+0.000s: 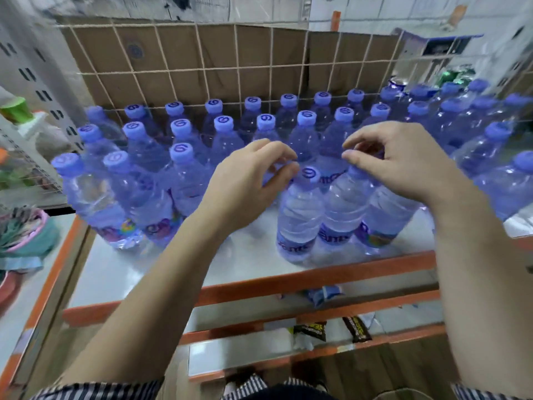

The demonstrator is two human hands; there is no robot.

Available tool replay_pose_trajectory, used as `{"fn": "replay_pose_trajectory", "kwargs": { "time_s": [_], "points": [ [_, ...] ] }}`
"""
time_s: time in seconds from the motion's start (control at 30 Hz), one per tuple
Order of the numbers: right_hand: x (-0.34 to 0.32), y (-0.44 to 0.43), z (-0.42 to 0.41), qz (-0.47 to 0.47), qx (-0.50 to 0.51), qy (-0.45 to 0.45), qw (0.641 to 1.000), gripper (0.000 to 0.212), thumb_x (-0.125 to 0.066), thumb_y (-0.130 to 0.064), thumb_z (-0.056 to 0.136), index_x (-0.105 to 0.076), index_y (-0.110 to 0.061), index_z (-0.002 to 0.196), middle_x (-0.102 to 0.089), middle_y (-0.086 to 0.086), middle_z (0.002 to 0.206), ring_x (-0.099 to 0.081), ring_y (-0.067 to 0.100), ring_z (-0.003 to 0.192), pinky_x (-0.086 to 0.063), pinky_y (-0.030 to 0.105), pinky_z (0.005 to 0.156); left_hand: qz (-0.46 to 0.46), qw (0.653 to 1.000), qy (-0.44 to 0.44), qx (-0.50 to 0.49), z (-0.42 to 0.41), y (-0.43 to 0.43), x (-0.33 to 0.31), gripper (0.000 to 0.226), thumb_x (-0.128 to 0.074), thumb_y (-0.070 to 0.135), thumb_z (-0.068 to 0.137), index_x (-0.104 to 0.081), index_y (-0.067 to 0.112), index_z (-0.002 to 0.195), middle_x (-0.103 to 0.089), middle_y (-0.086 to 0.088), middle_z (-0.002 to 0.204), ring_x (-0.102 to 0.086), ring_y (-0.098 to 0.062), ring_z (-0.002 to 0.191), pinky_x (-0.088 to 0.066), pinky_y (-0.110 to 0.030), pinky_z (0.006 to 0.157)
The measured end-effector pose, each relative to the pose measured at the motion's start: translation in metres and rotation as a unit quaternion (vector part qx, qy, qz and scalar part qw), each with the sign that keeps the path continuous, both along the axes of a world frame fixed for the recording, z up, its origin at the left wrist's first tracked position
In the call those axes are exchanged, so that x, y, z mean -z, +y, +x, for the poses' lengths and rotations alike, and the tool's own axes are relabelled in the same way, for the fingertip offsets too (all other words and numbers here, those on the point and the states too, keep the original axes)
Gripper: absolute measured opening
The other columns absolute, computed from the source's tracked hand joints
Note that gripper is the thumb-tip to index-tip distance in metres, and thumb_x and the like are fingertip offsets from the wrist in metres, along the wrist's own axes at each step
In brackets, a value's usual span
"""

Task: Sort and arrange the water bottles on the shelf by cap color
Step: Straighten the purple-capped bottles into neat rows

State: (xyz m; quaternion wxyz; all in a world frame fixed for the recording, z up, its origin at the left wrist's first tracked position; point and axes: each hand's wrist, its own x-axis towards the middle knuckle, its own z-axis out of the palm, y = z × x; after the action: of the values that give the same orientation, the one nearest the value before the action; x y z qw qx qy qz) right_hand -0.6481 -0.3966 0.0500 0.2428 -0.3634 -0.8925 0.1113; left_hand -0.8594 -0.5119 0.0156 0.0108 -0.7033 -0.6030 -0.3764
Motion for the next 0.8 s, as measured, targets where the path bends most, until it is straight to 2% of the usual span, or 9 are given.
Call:
{"fn": "replay_pose_trajectory", "kwargs": {
  "time_s": [0.1,0.23,0.33,0.4,0.5,0.57,0.67,0.73,0.8],
  "points": [
    [0.005,0.010,0.016,-0.012,-0.048,-0.012,0.999,0.023,-0.062,-0.040,0.089,-0.073,-0.021,0.095,-0.069,-0.002,0.082,-0.062,0.012,0.075,-0.045,0.028,0.072,-0.018,1.000,-0.009,-0.019,0.029,0.009,0.003,0.033,-0.046,0.038,0.096,-0.067,0.013,0.104,-0.063,-0.002,0.095,-0.060,-0.022,0.085,-0.050,-0.043,0.076],
    [0.003,0.017,0.023,-0.007,-0.122,-0.049,0.991,0.034,-0.068,-0.053,0.080,-0.068,-0.024,0.098,-0.054,-0.015,0.066,-0.054,-0.003,0.065,-0.039,0.018,0.060,-0.034,0.997,0.019,-0.069,0.042,0.010,0.009,0.036,-0.057,0.048,0.093,-0.066,0.015,0.101,-0.059,-0.005,0.091,-0.055,-0.024,0.083,-0.046,-0.041,0.074],
    [0.002,0.026,0.025,0.020,-0.154,-0.100,0.983,0.036,-0.071,-0.047,0.081,-0.064,-0.020,0.103,-0.050,-0.014,0.066,-0.049,0.008,0.065,-0.037,0.029,0.063,-0.029,0.994,0.046,-0.097,0.045,0.007,0.008,0.035,-0.065,0.047,0.089,-0.064,0.013,0.098,-0.060,-0.004,0.086,-0.053,-0.025,0.076,-0.045,-0.039,0.069],
    [-0.002,0.031,0.020,0.036,-0.176,-0.126,0.976,0.035,-0.070,-0.044,0.083,-0.063,-0.017,0.103,-0.049,-0.013,0.068,-0.048,0.016,0.070,-0.036,0.032,0.064,-0.034,0.992,0.055,-0.108,0.045,0.007,0.005,0.031,-0.067,0.041,0.089,-0.063,0.011,0.096,-0.060,-0.004,0.081,-0.050,-0.024,0.072,-0.041,-0.037,0.067],
    [-0.009,0.037,0.007,0.044,-0.209,-0.142,0.966,0.032,-0.070,-0.040,0.083,-0.064,-0.015,0.102,-0.051,-0.012,0.068,-0.049,0.018,0.071,-0.037,0.033,0.063,-0.067,0.988,0.077,-0.113,0.037,0.008,-0.003,0.032,-0.066,0.041,0.088,-0.061,0.010,0.094,-0.056,-0.002,0.075,-0.045,-0.023,0.068,-0.036,-0.035,0.062],
    [-0.011,0.038,-0.005,0.056,-0.225,-0.143,0.962,0.031,-0.070,-0.038,0.082,-0.064,-0.014,0.101,-0.051,-0.010,0.068,-0.049,0.018,0.073,-0.033,0.032,0.063,-0.092,0.984,0.098,-0.114,0.025,0.007,-0.010,0.034,-0.066,0.043,0.088,-0.060,0.010,0.092,-0.052,-0.001,0.071,-0.043,-0.024,0.066,-0.035,-0.036,0.060],
    [-0.014,0.038,-0.026,0.072,-0.226,-0.131,0.963,0.029,-0.069,-0.036,0.082,-0.066,-0.013,0.100,-0.058,-0.002,0.073,-0.050,0.018,0.075,-0.038,0.034,0.064,-0.111,0.979,0.126,-0.115,0.003,0.001,-0.020,0.033,-0.067,0.044,0.087,-0.060,0.012,0.090,-0.043,0.006,0.061,-0.037,-0.023,0.063,-0.025,-0.035,0.059],
    [-0.016,0.039,-0.039,0.074,-0.223,-0.117,0.965,0.028,-0.070,-0.036,0.082,-0.066,-0.014,0.098,-0.058,-0.003,0.074,-0.050,0.018,0.075,-0.037,0.032,0.064,-0.123,0.975,0.140,-0.119,-0.014,0.000,-0.027,0.034,-0.066,0.045,0.086,-0.060,0.012,0.090,-0.044,0.003,0.061,-0.038,-0.024,0.063,-0.021,-0.035,0.059],
    [-0.019,0.038,-0.053,0.067,-0.217,-0.107,0.968,0.028,-0.070,-0.037,0.081,-0.066,-0.015,0.098,-0.062,0.001,0.078,-0.054,0.020,0.077,-0.043,0.034,0.067,-0.137,0.971,0.155,-0.116,-0.033,0.000,-0.036,0.037,-0.064,0.047,0.086,-0.061,0.010,0.090,-0.050,-0.004,0.065,-0.041,-0.026,0.064,-0.029,-0.038,0.060]
  ]
}}
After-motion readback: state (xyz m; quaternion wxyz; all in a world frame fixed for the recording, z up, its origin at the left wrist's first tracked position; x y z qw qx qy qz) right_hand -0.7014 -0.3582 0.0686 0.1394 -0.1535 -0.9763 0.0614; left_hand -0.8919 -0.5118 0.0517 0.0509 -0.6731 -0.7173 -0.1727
